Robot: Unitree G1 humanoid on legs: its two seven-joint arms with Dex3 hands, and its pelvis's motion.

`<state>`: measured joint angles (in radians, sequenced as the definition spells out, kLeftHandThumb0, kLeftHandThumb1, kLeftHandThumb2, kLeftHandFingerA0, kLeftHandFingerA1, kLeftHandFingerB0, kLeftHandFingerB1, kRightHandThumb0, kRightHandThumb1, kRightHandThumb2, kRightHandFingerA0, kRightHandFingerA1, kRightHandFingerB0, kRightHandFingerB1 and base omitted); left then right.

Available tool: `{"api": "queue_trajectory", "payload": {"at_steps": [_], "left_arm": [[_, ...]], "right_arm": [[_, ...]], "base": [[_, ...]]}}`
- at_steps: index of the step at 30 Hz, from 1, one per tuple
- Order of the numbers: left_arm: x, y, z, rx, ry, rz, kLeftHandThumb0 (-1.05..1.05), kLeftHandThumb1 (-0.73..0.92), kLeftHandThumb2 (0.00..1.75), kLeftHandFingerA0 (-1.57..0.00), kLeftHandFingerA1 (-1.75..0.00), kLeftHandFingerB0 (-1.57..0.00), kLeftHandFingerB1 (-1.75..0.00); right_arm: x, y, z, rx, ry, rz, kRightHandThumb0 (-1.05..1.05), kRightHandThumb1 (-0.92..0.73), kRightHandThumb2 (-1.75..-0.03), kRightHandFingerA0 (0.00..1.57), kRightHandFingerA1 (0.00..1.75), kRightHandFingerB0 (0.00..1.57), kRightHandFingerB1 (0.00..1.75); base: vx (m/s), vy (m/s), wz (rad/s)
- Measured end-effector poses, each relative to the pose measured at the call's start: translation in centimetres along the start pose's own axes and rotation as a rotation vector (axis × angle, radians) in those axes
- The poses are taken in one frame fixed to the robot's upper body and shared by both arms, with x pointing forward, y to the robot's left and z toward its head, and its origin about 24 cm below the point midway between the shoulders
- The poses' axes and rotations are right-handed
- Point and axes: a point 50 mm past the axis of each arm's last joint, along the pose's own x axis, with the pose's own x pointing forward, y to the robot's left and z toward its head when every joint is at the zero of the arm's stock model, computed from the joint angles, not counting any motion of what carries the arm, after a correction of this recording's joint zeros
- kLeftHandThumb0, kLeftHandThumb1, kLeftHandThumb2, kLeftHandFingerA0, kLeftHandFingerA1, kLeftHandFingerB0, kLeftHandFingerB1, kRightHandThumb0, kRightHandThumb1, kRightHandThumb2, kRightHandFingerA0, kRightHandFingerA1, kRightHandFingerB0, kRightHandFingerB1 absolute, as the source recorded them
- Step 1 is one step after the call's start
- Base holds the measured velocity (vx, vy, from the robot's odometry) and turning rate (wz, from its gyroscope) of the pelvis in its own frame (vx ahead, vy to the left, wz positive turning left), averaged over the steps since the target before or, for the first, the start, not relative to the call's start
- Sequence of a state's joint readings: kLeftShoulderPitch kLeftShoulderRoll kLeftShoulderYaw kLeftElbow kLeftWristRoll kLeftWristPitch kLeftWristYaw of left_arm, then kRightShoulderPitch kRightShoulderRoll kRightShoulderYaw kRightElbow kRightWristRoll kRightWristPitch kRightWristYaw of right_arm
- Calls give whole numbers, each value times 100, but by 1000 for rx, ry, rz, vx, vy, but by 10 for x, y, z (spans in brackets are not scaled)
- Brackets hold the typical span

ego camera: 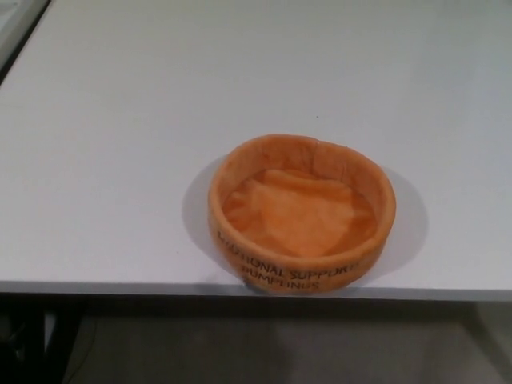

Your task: A soft plate is kept in the center of the table close to the robot and the robot uses its left hand to pick up the plate, turns it upside down and places it back on the table

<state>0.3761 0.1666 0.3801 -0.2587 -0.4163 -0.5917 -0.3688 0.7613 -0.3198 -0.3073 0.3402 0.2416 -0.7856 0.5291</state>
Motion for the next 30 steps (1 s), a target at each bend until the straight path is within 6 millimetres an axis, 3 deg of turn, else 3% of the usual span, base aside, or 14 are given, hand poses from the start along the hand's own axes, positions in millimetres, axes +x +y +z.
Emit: {"api": "queue_trajectory", "payload": {"at_steps": [2,4,5,6,10,13,17,18,20,21,25,26,27,30], "left_arm": [[22,-2,7,27,-72,-30,-105,73,114,-9,-45,-8,-37],[37,-5,13,46,-122,-52,-103,72,114,0,-42,-16,-33],[45,-8,17,57,-150,-66,-40,25,97,-2,-51,0,-48],[55,-12,21,64,-180,-82,-100,61,106,-7,-41,-13,-39],[81,-27,31,66,-245,-126,-104,83,66,-22,-32,-22,-29],[96,-37,34,82,-271,-155,-98,63,107,-15,-42,-13,-39],[112,-48,38,109,-301,-185,-99,63,107,-16,-44,-15,-39],[115,-51,38,115,-305,-193,-103,81,66,-24,-35,-24,-30],[120,-56,40,124,-314,-207,-96,61,106,-19,-46,-14,-40],[126,-62,42,135,-321,-224,-101,82,66,-24,-38,-22,-29],[137,-80,44,154,-333,-271,-94,82,66,-20,-40,-20,-27],[141,-86,45,162,-338,-291,-95,82,66,-19,-39,-19,-27],[143,-89,46,167,-341,-300,-96,84,67,-18,-39,-19,-27],[149,-101,47,200,-350,-347,-97,81,66,-19,-38,-21,-27]], "right_arm": [[1,0,1,-2,-6,2,-82,-79,-110,14,44,5,23],[1,0,2,-5,-13,3,-83,-79,-110,14,43,5,24],[2,0,3,-5,-14,3,-82,-78,-109,14,44,5,24],[2,0,3,-4,-15,3,-82,-78,-108,14,43,5,24],[5,-1,2,-1,-20,5,-81,-77,-110,13,44,4,25],[5,0,2,0,-20,9,-83,-78,-109,14,44,6,24],[7,0,5,-4,-32,12,-85,-79,-111,14,43,5,24],[7,0,5,-5,-34,13,-83,-80,-111,13,43,5,22],[7,0,5,-6,-33,13,-79,-92,-73,20,30,7,21],[7,0,5,-6,-35,13,-80,-78,-110,13,43,5,26],[9,-1,5,-5,-39,12,-81,-78,-112,15,45,4,25],[10,-1,6,-6,-44,13,-80,-92,-72,20,29,7,21],[10,-1,7,-7,-47,13,-83,-77,-110,11,43,5,26],[11,0,9,-7,-53,17,-82,-92,-73,20,31,6,22]], "base": [[0,0,0],[0,0,0],[0,0,0],[0,0,0],[0,0,0],[0,0,0],[0,0,0],[0,0,0],[0,0,0],[0,0,0],[0,0,0],[0,0,0],[0,0,0],[0,0,0]]}}
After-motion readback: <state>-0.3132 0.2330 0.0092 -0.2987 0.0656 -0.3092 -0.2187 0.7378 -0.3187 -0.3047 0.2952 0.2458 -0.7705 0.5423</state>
